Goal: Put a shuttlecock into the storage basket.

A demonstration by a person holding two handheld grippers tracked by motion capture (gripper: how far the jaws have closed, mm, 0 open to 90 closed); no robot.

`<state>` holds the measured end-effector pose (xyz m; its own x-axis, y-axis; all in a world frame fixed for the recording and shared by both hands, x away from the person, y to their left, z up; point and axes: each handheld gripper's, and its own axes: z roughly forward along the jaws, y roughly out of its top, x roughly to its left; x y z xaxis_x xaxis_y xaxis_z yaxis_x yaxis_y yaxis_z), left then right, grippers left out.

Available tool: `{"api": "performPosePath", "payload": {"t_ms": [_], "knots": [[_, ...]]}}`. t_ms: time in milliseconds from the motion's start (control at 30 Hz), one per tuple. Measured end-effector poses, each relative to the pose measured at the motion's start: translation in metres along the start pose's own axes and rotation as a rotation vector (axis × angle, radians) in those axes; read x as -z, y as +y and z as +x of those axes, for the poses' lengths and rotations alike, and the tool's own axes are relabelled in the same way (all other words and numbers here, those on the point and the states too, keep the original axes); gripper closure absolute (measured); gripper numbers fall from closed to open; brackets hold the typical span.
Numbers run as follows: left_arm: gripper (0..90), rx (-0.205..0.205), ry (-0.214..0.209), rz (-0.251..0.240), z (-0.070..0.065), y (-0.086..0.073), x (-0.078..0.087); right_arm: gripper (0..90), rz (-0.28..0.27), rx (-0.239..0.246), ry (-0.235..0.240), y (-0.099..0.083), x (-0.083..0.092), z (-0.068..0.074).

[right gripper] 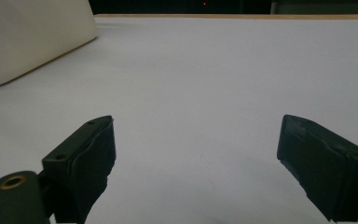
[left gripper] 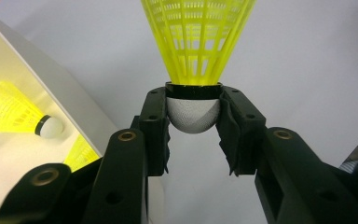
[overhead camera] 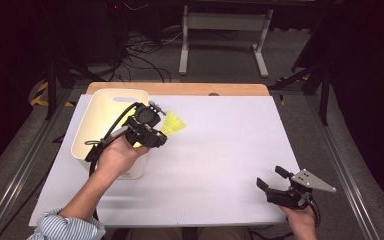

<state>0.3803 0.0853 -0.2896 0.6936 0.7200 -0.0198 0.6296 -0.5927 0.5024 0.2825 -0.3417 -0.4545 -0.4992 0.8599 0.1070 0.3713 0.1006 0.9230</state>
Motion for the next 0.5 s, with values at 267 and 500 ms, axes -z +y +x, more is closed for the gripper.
{"api": "performPosePath", "payload": {"t_ms": [267, 500], "knots": [[65.6, 0.013, 0.007, -0.004, 0.0053, -0.0012, 0.0039, 12.3, 0.000, 0.000, -0.001, 0.0000, -0.0001, 0.0000], [65.6, 0.022, 0.012, -0.006, 0.0086, -0.0034, 0.0065, 12.3, 0.000, 0.000, 0.000, 0.0000, 0.0000, 0.0001]]}}
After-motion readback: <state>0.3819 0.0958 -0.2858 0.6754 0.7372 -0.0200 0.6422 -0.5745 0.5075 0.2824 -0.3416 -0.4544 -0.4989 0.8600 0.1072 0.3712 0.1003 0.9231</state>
